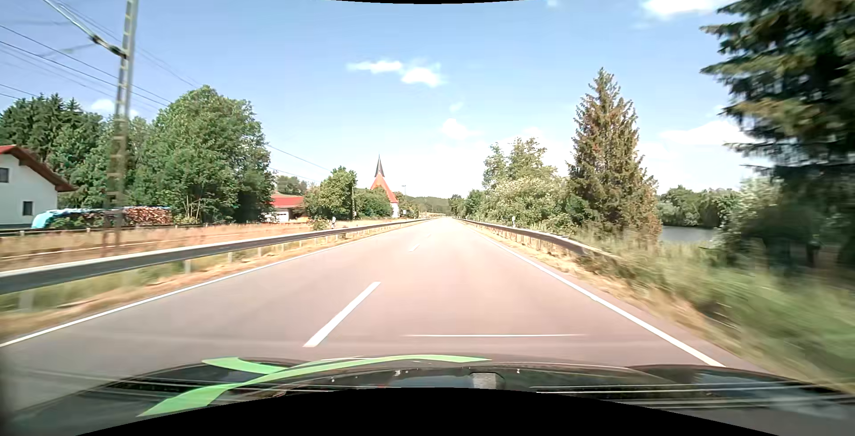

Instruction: Follow the waypoints while adhering to traffic rules and regulations

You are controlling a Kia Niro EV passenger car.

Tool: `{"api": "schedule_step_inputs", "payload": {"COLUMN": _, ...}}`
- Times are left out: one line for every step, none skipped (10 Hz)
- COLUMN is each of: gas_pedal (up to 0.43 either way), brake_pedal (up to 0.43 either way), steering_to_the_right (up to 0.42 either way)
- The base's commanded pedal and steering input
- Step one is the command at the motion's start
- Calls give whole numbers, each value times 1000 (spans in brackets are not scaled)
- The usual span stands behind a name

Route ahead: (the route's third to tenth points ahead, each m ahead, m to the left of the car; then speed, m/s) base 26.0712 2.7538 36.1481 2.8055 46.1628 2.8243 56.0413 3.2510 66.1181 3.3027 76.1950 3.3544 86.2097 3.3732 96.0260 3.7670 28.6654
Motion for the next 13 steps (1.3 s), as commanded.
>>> {"api": "schedule_step_inputs", "payload": {"gas_pedal": 228, "brake_pedal": 0, "steering_to_the_right": -5}}
{"api": "schedule_step_inputs", "payload": {"gas_pedal": 248, "brake_pedal": 0, "steering_to_the_right": -5}}
{"api": "schedule_step_inputs", "payload": {"gas_pedal": 268, "brake_pedal": 0, "steering_to_the_right": -4}}
{"api": "schedule_step_inputs", "payload": {"gas_pedal": 287, "brake_pedal": 0, "steering_to_the_right": -3}}
{"api": "schedule_step_inputs", "payload": {"gas_pedal": 287, "brake_pedal": 0, "steering_to_the_right": -3}}
{"api": "schedule_step_inputs", "payload": {"gas_pedal": 287, "brake_pedal": 0, "steering_to_the_right": -3}}
{"api": "schedule_step_inputs", "payload": {"gas_pedal": 287, "brake_pedal": 0, "steering_to_the_right": -3}}
{"api": "schedule_step_inputs", "payload": {"gas_pedal": 287, "brake_pedal": 0, "steering_to_the_right": -3}}
{"api": "schedule_step_inputs", "payload": {"gas_pedal": 280, "brake_pedal": 0, "steering_to_the_right": -3}}
{"api": "schedule_step_inputs", "payload": {"gas_pedal": 280, "brake_pedal": 0, "steering_to_the_right": -4}}
{"api": "schedule_step_inputs", "payload": {"gas_pedal": 280, "brake_pedal": 0, "steering_to_the_right": -4}}
{"api": "schedule_step_inputs", "payload": {"gas_pedal": 280, "brake_pedal": 0, "steering_to_the_right": -4}}
{"api": "schedule_step_inputs", "payload": {"gas_pedal": 287, "brake_pedal": 0, "steering_to_the_right": -5}}
